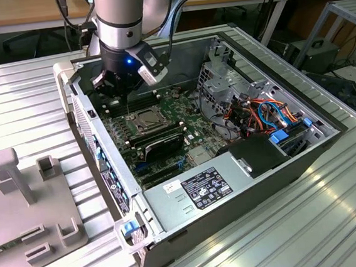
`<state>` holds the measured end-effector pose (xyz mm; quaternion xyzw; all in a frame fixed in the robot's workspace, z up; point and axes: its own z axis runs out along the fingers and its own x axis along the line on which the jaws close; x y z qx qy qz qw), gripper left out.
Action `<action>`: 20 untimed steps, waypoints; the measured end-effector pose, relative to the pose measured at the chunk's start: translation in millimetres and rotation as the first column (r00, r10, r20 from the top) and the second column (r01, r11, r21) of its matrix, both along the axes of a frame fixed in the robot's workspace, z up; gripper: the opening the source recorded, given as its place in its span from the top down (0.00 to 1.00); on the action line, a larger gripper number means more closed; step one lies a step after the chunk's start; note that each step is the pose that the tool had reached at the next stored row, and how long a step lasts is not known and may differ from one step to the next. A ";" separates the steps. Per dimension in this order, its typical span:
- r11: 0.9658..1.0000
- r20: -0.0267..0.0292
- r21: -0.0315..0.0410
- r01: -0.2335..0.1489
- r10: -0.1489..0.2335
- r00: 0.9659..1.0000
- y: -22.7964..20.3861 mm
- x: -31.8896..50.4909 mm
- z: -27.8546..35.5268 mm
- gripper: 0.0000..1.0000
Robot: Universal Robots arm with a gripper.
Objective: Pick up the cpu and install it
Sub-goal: 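Install the first cpu locking lever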
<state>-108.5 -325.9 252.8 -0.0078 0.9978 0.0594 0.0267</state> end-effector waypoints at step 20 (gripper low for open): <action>1.000 0.001 0.017 0.000 0.000 1.000 -0.2 19.0 0.0 0.89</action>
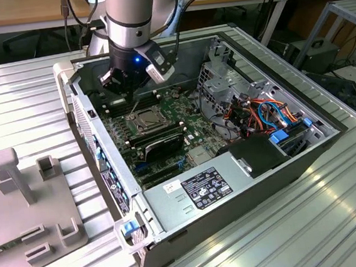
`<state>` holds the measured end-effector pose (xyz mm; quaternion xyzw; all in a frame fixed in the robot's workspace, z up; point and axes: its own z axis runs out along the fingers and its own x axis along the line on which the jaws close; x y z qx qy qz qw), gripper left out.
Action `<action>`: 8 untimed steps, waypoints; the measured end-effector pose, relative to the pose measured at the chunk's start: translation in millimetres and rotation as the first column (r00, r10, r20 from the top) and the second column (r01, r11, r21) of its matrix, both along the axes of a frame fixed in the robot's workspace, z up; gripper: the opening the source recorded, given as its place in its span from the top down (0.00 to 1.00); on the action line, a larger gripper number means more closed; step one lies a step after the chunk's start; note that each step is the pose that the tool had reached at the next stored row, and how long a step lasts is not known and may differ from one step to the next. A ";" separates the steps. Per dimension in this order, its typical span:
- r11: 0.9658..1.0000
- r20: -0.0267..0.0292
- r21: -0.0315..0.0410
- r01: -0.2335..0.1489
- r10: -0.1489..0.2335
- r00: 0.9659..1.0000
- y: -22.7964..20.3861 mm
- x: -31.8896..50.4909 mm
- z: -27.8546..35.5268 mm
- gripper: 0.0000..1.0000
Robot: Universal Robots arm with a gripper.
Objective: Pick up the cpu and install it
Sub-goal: 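Install the first cpu locking lever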
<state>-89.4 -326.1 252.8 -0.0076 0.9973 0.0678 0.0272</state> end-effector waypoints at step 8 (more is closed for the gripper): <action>1.000 0.000 0.001 0.000 0.000 1.000 -0.2 17.9 -1.5 0.89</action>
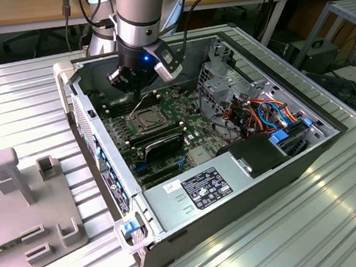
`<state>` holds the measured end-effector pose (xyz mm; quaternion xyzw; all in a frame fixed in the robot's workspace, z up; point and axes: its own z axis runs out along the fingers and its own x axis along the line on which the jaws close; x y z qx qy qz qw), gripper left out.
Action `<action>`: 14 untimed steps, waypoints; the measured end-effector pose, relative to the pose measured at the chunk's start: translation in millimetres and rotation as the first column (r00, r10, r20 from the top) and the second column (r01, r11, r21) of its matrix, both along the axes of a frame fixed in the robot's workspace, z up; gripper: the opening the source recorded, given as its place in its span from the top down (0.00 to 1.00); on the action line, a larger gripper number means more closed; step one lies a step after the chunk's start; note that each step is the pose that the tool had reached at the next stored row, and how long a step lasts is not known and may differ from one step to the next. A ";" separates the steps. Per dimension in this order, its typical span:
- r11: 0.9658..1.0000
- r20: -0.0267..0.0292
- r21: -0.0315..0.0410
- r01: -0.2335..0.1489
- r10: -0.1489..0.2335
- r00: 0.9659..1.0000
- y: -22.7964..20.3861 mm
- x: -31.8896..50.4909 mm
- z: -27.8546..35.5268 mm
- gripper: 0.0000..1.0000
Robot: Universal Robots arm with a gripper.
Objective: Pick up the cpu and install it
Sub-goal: 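Install the first cpu locking lever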
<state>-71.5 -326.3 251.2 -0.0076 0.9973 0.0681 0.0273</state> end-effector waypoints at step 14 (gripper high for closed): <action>1.000 0.000 0.004 0.000 0.000 1.000 0.0 5.3 -9.8 0.89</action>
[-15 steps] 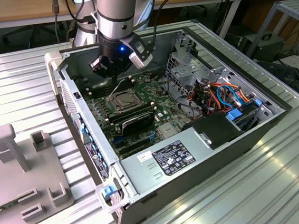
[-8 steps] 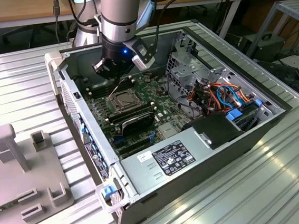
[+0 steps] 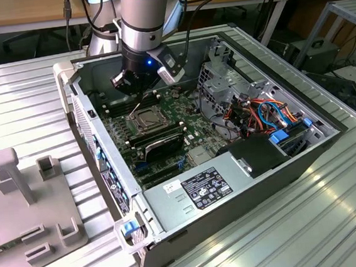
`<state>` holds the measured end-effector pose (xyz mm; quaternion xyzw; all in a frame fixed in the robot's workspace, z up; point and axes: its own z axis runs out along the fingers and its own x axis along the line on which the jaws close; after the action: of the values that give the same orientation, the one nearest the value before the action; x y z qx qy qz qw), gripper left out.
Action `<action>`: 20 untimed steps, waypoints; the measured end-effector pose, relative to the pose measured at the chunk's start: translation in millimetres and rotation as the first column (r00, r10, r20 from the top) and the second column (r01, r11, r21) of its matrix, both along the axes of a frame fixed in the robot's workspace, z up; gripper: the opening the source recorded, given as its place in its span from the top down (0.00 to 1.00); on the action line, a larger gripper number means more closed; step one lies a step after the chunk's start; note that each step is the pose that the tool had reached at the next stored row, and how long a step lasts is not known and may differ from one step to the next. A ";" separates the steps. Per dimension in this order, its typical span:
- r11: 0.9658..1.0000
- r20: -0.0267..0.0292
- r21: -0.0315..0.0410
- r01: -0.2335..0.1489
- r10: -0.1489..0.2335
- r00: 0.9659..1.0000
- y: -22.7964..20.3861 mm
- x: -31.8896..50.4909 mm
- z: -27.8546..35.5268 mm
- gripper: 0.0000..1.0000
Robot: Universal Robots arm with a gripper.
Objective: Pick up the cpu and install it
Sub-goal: 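Install the first cpu locking lever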
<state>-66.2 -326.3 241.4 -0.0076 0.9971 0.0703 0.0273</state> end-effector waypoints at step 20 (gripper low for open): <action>0.999 0.000 0.047 0.000 0.000 1.000 0.1 0.0 -6.2 0.89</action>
<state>-66.2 -326.2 235.2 -0.0069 0.9952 0.0936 0.0275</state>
